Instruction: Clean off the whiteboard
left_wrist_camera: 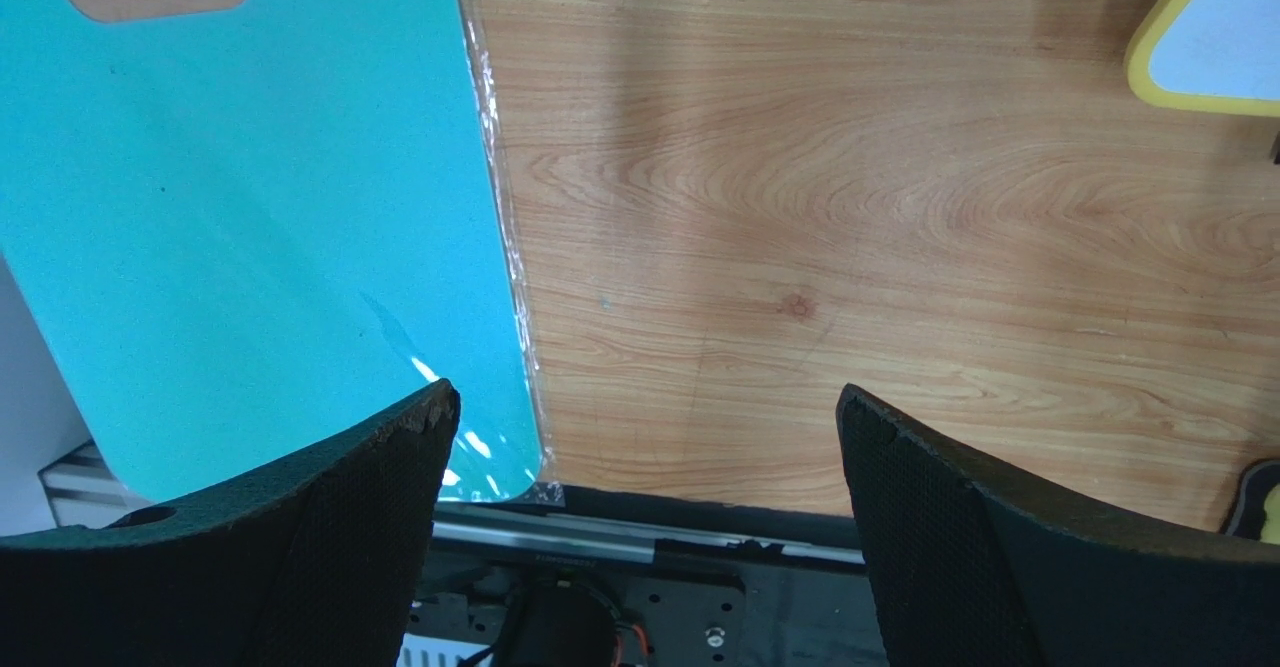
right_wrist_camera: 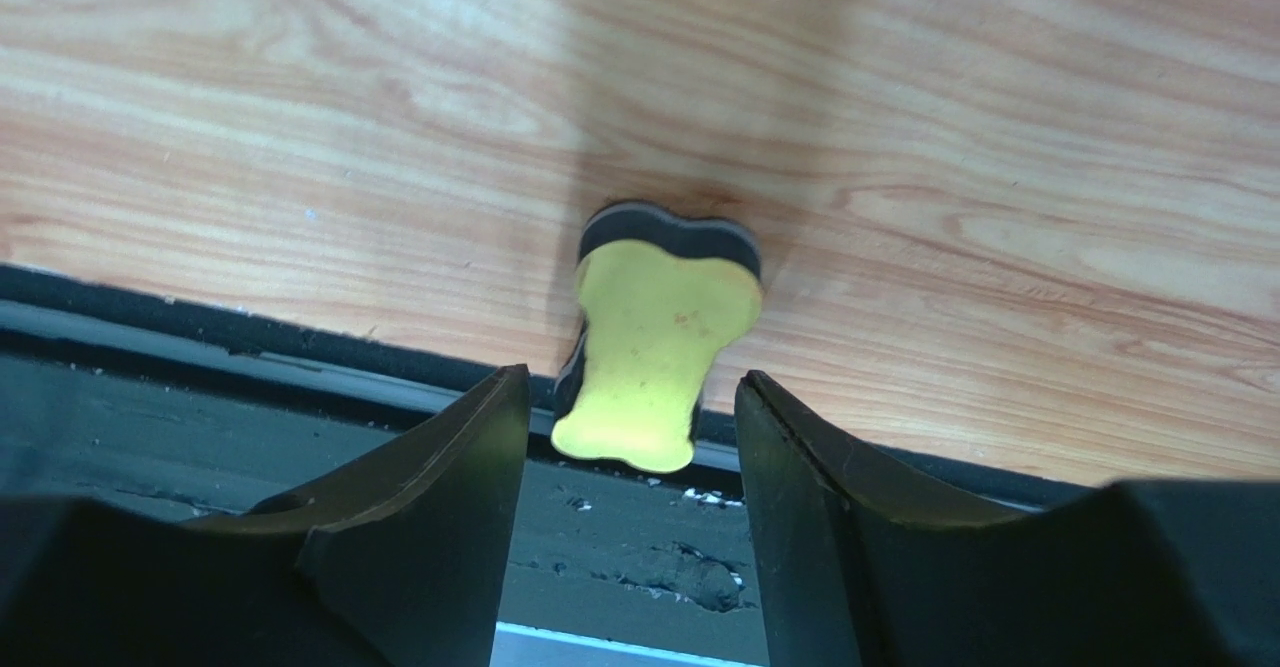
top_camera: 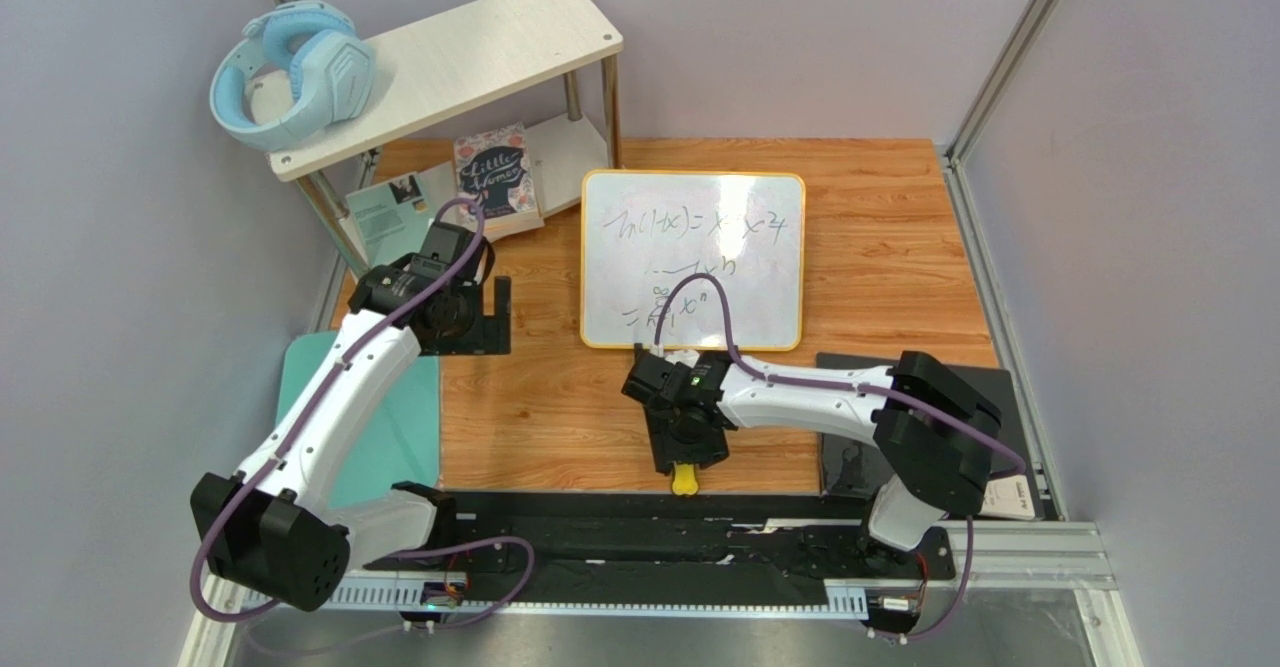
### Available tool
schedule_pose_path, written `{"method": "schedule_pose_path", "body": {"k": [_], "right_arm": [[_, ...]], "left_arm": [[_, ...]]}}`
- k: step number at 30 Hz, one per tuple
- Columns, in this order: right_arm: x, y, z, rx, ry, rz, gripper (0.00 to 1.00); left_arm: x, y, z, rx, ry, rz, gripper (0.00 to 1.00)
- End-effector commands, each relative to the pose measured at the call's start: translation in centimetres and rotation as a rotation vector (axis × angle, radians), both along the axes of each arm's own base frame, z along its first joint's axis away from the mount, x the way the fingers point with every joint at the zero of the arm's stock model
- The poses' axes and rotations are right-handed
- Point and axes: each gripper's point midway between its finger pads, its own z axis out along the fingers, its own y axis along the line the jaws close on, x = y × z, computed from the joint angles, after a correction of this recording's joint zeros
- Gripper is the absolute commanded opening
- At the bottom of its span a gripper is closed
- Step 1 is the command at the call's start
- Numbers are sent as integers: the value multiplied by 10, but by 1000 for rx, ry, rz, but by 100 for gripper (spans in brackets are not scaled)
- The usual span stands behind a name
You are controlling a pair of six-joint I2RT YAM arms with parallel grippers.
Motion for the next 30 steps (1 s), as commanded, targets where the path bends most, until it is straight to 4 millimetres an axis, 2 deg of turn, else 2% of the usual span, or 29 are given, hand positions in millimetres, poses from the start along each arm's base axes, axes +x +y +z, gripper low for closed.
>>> {"method": "schedule_pose_path", "body": {"k": [1, 2, 7, 15, 16, 17, 18, 19, 21, 24, 26, 27, 28, 29, 30], "right_arm": [[4, 9, -1, 55, 11, -34, 55], [4, 9, -1, 55, 11, -32, 47], [2, 9, -9, 39, 44, -30, 39], [-4, 13, -14, 31, 93, -8, 40], [-4, 13, -14, 32, 84, -8, 36], [-3, 12, -13, 33, 79, -11, 23], [-1, 12, -10, 40, 69, -15, 19], [-1, 12, -6, 51, 60, -15, 13], [0, 14, 1, 72, 51, -12, 10], [14, 17, 19, 105, -39, -4, 8], [28, 19, 43, 128, -121, 10, 6], [37, 16, 50, 119, -171, 7, 4], [45, 17, 61, 129, -202, 17, 2], [53, 19, 78, 157, -237, 7, 1], [61, 20, 88, 174, -265, -2, 0]], "left_arm": [[1, -1, 11, -15, -51, -30, 99], [0, -2, 11, -15, -50, -32, 99], [1, -2, 11, -16, -49, -31, 99], [1, -3, 11, -18, -48, -42, 99], [0, -4, 11, -22, -47, -46, 99], [1, -4, 12, -25, -51, -47, 99], [1, -5, 11, -26, -51, -52, 99], [2, -8, 12, -43, -56, -61, 99], [5, -14, 11, -67, -69, -97, 99], [13, -31, 12, -143, -105, -151, 99], [15, -42, 12, -197, -124, -185, 100], [24, -48, 16, -214, -161, -196, 99], [25, -59, 16, -267, -157, -229, 99], [28, -64, 18, -292, -173, -239, 99], [39, -73, 25, -324, -220, -260, 99]]}}
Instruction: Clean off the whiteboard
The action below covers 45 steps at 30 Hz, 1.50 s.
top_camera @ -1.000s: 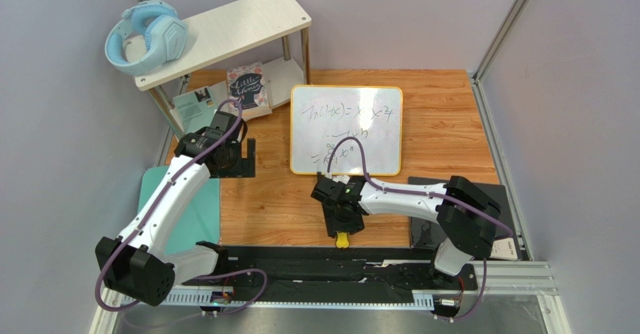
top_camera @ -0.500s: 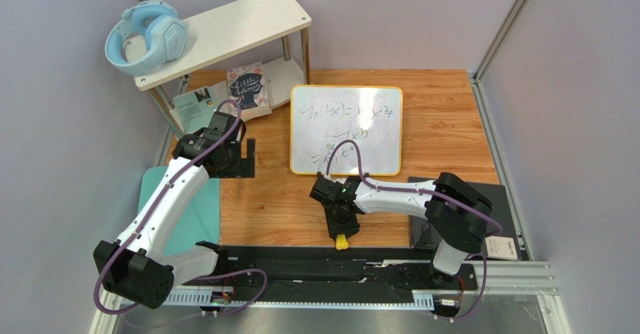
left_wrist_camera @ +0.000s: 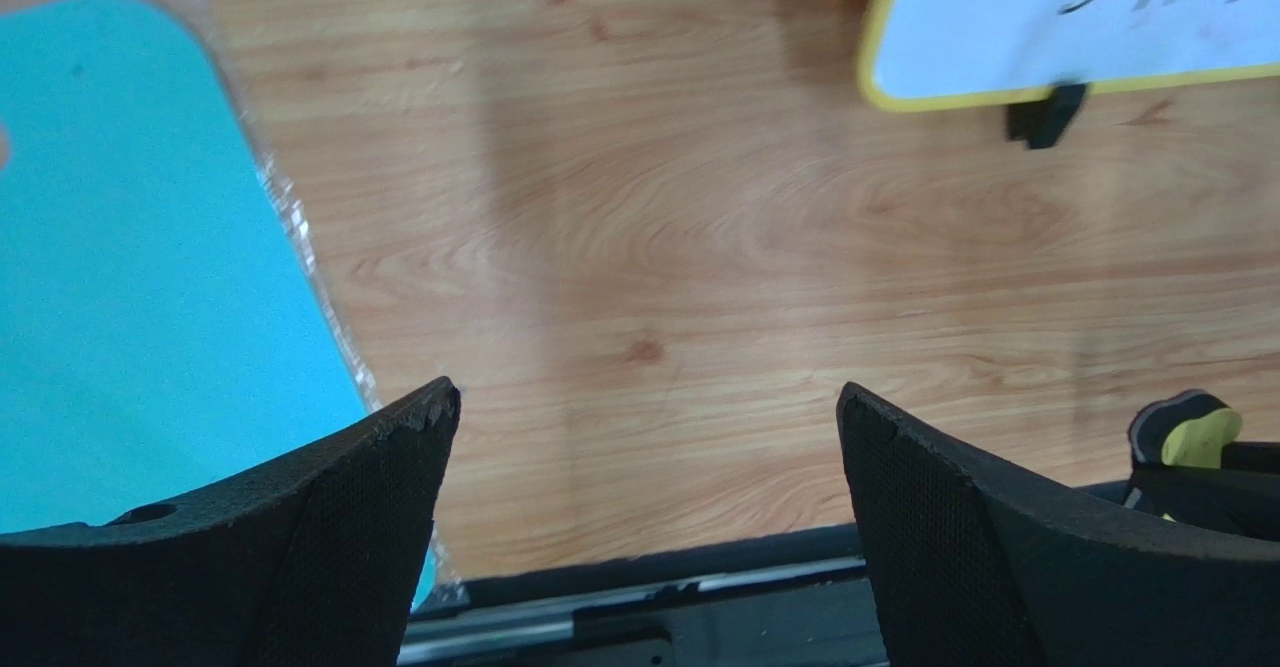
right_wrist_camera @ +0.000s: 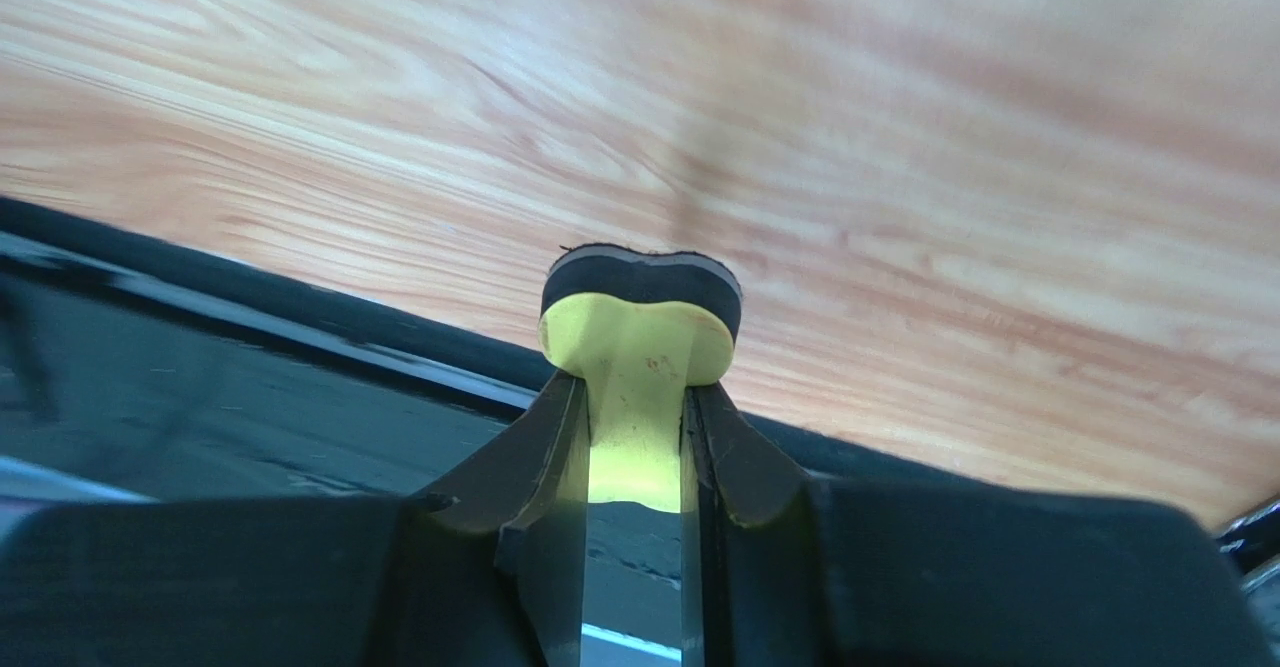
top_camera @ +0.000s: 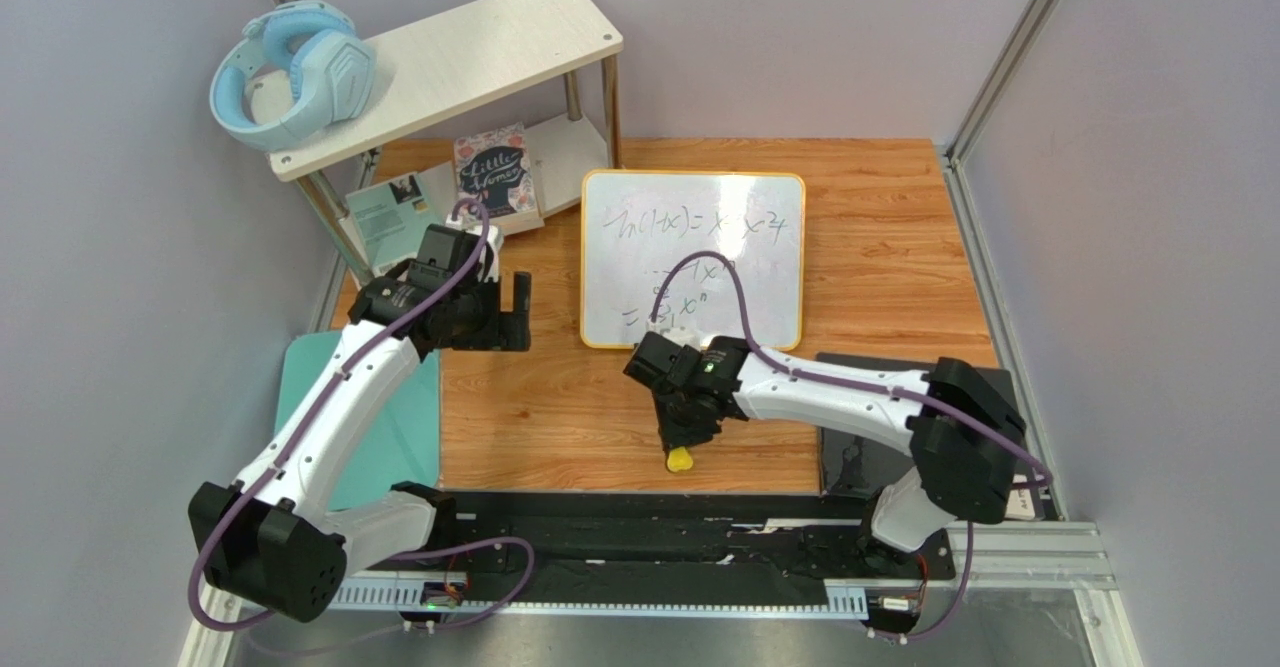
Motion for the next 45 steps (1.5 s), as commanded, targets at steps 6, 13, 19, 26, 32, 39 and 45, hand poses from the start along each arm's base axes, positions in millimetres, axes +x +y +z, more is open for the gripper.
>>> {"method": "schedule_pose_path", "body": {"k": [6, 13, 19, 26, 32, 39, 45], "right_arm": [[108, -2, 130, 317, -337, -151, 0], [178, -42, 176, 368, -494, -254, 0], [199, -54, 177, 339, -506, -259, 0], [212, -57, 171, 336, -507, -258, 0], [235, -63, 159, 326, -518, -283, 0], [264, -70, 158, 366, -554, -312, 0], [282, -69, 155, 345, -576, -288, 0]], "left_arm": [[78, -83, 46, -349, -350, -230, 97], [152, -116, 46, -507, -421, -287, 99], [211, -138, 55, -682, -506, -324, 97], [245, -148, 65, -747, -552, -383, 97], [263, -162, 51, -810, -519, -435, 90], [259, -165, 44, -861, -533, -457, 79], [260, -160, 45, -875, -556, -443, 69]]}}
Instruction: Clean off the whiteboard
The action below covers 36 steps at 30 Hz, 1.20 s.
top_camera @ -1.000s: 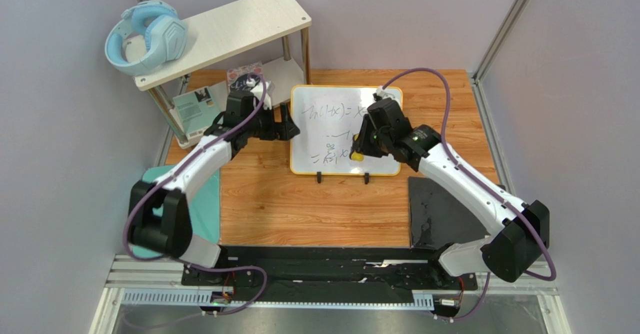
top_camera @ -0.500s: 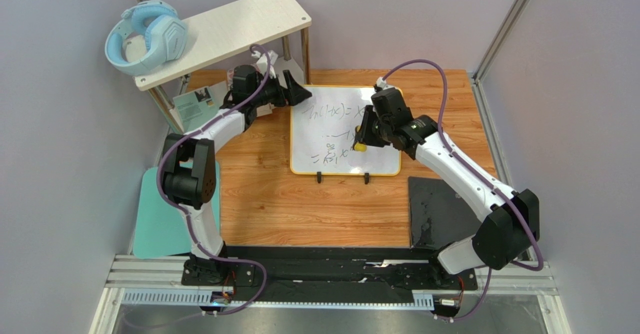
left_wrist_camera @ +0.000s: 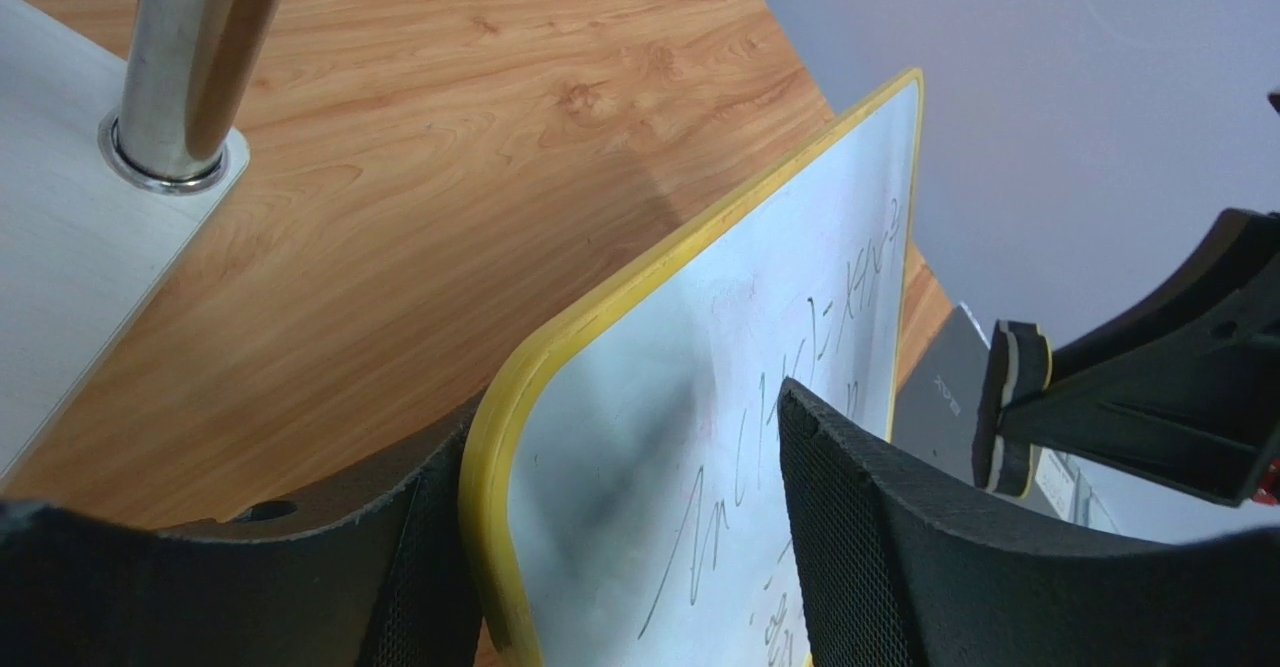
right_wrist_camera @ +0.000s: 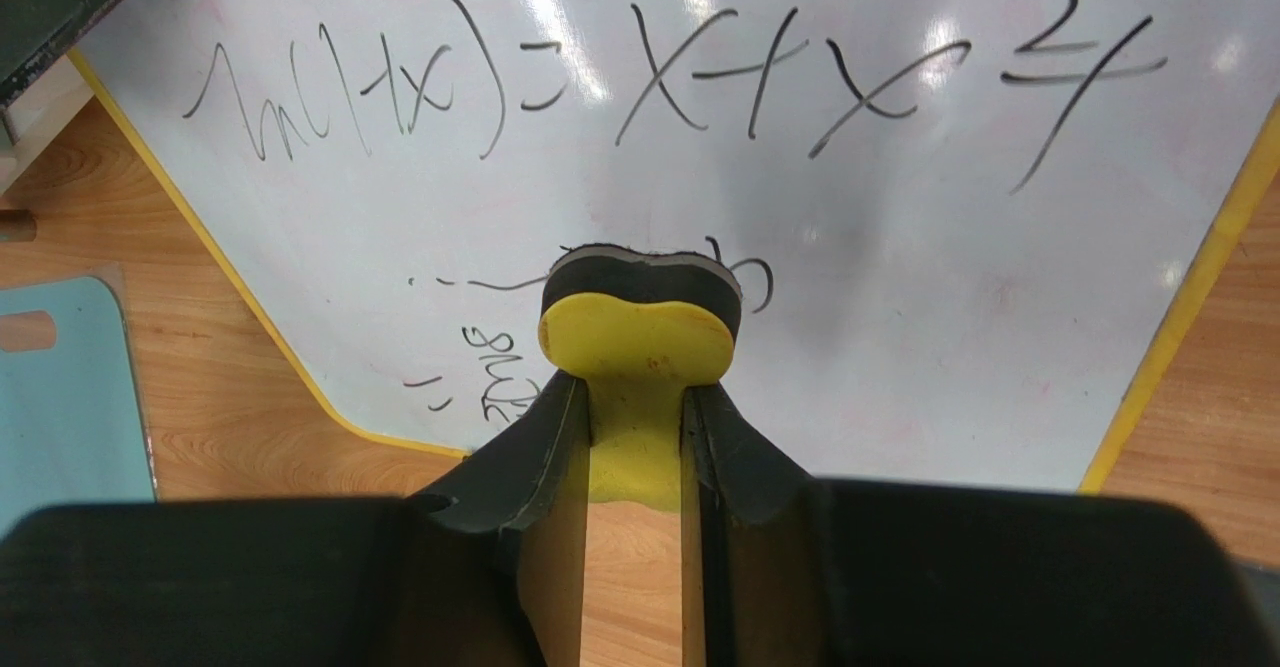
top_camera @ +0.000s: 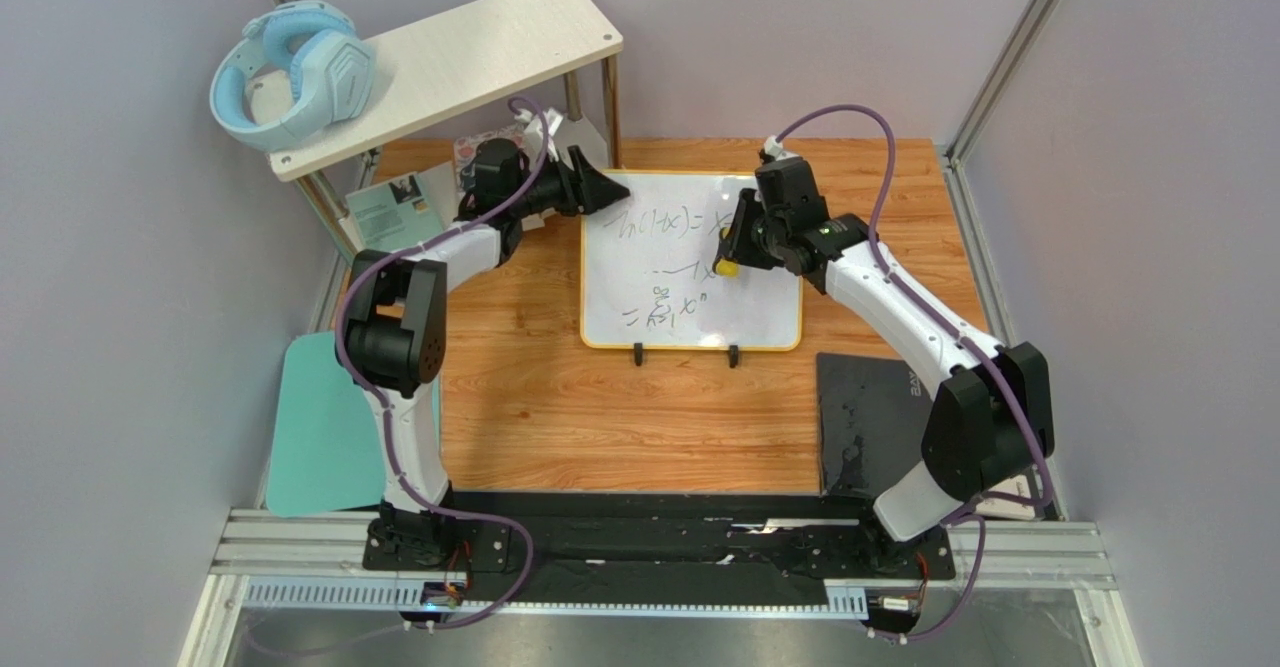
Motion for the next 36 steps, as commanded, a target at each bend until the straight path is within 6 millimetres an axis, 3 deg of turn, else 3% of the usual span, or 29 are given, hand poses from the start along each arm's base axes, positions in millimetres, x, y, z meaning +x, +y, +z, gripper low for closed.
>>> {"method": "schedule_pose_path", "body": {"k": [1, 3, 6, 9, 10, 11, 21, 26, 31, 36], "right_arm": [[30, 9, 26, 22, -120, 28, 0], [35, 8, 22, 5, -130, 15, 0], [47, 3, 21, -21, -165, -14, 0], [59, 3, 23, -45, -210, -12, 0], [63, 4, 25, -47, -224, -13, 0], [67, 3, 26, -58, -233, -11, 0], [105, 6, 27, -159, -309, 13, 0], [123, 19, 3, -177, -287, 60, 0], [119, 47, -15, -114, -250, 157, 0], [96, 88, -22, -96, -220, 279, 0]], "left_arm": [[2, 5, 25, -44, -93, -10, 65], [1, 7, 24, -47, -89, -17, 62], [2, 11, 21, -44, -81, -28, 48], [5, 18, 15, -36, -55, -18, 20], [5, 19, 13, -36, -52, -16, 5], [6, 20, 11, -33, -47, -10, 0], [1, 21, 2, -7, -77, -47, 0], [1, 22, -8, 15, -73, -51, 0], [1, 24, -20, 57, -66, -53, 0], [0, 27, -24, 93, -62, -50, 0]]}}
